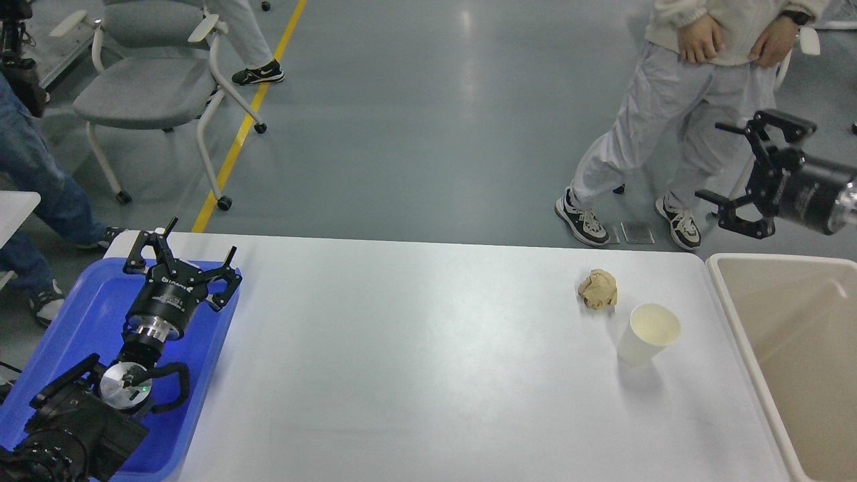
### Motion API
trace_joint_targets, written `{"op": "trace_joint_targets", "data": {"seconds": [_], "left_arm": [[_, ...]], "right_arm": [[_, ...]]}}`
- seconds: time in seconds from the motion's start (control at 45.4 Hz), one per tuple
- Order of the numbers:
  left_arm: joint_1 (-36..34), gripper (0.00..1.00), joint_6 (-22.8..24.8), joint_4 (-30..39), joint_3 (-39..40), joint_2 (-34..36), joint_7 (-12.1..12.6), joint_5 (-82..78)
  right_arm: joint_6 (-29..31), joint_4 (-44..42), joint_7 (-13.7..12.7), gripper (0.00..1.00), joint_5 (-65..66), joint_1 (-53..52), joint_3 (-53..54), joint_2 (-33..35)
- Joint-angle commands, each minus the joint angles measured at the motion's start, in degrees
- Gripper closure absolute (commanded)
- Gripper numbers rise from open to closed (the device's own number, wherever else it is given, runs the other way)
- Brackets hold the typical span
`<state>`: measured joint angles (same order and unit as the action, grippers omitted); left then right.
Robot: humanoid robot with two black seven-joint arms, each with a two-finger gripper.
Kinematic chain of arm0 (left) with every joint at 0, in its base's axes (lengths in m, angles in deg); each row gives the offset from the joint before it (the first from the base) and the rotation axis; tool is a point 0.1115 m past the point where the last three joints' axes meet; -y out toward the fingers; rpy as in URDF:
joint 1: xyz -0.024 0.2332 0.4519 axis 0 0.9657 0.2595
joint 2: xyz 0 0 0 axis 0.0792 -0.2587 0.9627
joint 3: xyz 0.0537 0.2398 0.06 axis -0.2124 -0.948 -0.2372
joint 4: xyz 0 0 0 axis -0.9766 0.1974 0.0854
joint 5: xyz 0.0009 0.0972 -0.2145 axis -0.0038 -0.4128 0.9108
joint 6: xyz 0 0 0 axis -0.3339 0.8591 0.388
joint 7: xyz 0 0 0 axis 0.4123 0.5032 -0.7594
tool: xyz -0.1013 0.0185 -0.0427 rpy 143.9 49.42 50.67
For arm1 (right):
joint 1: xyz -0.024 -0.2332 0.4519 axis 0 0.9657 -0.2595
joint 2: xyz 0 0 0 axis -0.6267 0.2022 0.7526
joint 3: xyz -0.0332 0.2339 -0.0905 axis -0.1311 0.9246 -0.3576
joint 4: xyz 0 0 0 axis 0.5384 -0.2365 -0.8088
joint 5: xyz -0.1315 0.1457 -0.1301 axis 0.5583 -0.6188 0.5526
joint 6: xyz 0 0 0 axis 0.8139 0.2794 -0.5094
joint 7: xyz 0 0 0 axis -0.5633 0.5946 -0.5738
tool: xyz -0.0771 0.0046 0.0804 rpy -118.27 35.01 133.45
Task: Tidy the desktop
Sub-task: 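Raise the right gripper and bring it level beside the white paper cup, then move the right gripper onto the white paper cup and close on it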
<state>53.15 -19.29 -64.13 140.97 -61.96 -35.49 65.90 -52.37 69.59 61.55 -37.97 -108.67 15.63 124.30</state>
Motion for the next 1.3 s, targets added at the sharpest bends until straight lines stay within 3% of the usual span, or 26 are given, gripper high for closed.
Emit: {"op": "trace_joint_targets", "data": {"seconds": [0.0, 0.242, 0.484, 0.616, 0.902, 1.276], "left_arm": [[0.1, 0.0, 0.0, 0.0, 0.0, 0.0, 0.0, 0.0], [0.1, 0.0, 0.0, 0.0, 0.0, 0.0, 0.0, 0.0], [0.0, 0.0, 0.0, 0.0, 0.0, 0.1, 0.0, 0.0], [0.1, 0.0, 0.0, 0.0, 0.0, 0.1, 0.0, 0.0], [0.1, 0.0, 0.0, 0.0, 0.0, 0.0, 0.0, 0.0], [0.1, 0.0, 0.0, 0.0, 0.0, 0.0, 0.0, 0.0]], "right_arm": [[0.2, 7.6, 0.4, 0.0, 13.9, -3.5, -10.3, 8.0], [-0.3, 12.2, 1.4, 0.0, 35.6, -3.4, -10.4, 8.8], [-3.0, 14.5, 1.9, 0.0, 47.0, -2.6, -11.9, 6.9], [-7.4, 15.9, 4.3, 0.0, 52.5, -2.5, -17.2, 6.0], [-18.5, 19.3, 8.8, 0.0, 53.7, -2.5, -30.6, 4.9], [-22.8, 19.6, 9.5, 0.0, 53.7, -1.5, -33.5, 2.8]]}}
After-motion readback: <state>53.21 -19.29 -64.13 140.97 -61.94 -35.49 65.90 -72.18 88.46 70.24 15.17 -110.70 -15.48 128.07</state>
